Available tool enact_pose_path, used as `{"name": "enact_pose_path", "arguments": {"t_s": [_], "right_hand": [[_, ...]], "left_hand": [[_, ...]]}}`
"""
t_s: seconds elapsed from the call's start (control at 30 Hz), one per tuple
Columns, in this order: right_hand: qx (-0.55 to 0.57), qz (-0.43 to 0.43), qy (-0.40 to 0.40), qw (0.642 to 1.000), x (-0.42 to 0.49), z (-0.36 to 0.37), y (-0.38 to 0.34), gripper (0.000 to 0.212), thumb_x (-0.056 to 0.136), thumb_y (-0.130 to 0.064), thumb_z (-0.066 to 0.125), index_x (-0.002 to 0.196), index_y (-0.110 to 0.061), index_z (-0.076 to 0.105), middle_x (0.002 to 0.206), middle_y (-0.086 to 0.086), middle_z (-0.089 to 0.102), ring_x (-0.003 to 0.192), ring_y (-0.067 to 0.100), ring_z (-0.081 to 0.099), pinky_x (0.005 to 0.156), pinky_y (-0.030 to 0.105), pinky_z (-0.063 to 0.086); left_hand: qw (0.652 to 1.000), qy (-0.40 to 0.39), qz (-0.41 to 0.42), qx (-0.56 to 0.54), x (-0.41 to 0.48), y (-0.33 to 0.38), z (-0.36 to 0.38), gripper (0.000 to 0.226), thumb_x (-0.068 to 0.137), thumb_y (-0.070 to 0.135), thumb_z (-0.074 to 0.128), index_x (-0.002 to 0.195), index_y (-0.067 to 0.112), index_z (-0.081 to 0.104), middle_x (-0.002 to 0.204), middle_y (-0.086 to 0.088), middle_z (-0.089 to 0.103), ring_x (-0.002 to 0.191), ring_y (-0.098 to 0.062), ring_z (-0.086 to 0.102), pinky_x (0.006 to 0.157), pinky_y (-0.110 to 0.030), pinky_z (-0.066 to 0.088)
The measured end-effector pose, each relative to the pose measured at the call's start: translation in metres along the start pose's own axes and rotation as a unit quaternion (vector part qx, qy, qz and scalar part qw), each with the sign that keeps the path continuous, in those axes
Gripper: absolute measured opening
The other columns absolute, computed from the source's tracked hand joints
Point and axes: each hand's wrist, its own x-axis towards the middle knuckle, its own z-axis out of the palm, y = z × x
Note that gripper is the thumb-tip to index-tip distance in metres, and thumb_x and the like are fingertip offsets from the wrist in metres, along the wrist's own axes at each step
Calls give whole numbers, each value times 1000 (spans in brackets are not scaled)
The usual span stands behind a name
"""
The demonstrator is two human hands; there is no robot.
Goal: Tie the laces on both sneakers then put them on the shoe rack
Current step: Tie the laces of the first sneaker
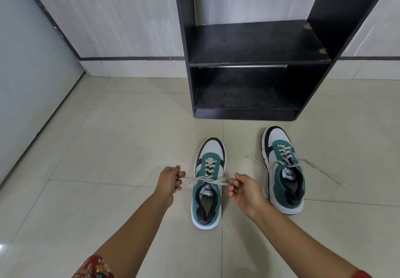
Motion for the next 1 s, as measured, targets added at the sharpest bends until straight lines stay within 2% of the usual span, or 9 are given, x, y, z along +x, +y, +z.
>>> {"name": "enact_pose_path", "arguments": {"t_s": [0.1,0.3,0.37,0.5,0.6,0.7,0.77,0.9,1.0], "right_hand": [[-11,3,7,1000,1,-4,-1,31,96,-10,36,65,-14,36,46,-2,40,43,13,40,48,24,35],[-9,24,22,999,5,-5,1,34,96,-9,36,62,-14,36,41,-4,38,35,10,38,35,19,35],[-34,26,19,999,5,-5,2,30,96,-11,35,66,-15,37,42,-4,40,37,9,37,39,21,34],[-237,-18,5,971,-6,-12,5,6,92,-16,51,87,-13,50,79,1,62,68,15,52,61,27,42],[-314,-5,-29,949,-12,-17,9,41,79,-11,71,111,-19,45,100,1,63,88,17,60,71,27,47],[-333,3,-54,941,-16,-14,15,51,80,-6,69,121,-22,43,104,0,62,86,11,63,65,19,47],[-350,-14,-50,935,-18,-13,16,39,86,-12,64,121,-18,47,105,0,61,86,10,62,66,19,47],[-413,-40,-36,909,-20,-14,14,22,90,-20,56,112,-19,54,114,4,62,93,15,60,75,25,44],[-432,-60,-30,899,-21,-18,11,17,90,-19,54,107,-20,58,112,7,64,90,16,61,72,24,43]], "left_hand": [[1000,9,1,19,0,1,-1,23,97,20,42,75,15,43,62,3,50,44,-8,29,45,-22,26],[999,40,7,19,1,-3,0,19,97,16,42,79,12,46,65,-2,51,47,-10,28,47,-23,25],[998,57,5,3,-2,-4,2,15,97,18,42,85,10,47,67,-3,52,50,-12,30,50,-24,29],[999,32,27,25,-16,-7,6,24,93,27,53,105,8,50,93,-9,64,73,-16,56,68,-30,49],[992,-39,47,109,-26,-12,11,65,75,34,76,126,17,40,117,-1,58,103,-21,59,86,-40,53],[958,-81,67,267,-29,-19,19,87,68,23,81,138,21,29,119,2,52,103,-23,57,90,-44,53],[930,-51,113,347,-29,-21,22,67,77,20,68,136,19,36,122,-3,60,99,-25,61,86,-40,55],[822,46,265,501,-28,-18,13,37,89,23,46,126,20,47,111,-7,67,95,-29,62,80,-38,51],[798,83,283,526,-23,-15,2,32,91,24,42,122,23,48,105,-5,68,90,-30,63,73,-36,51]]}}
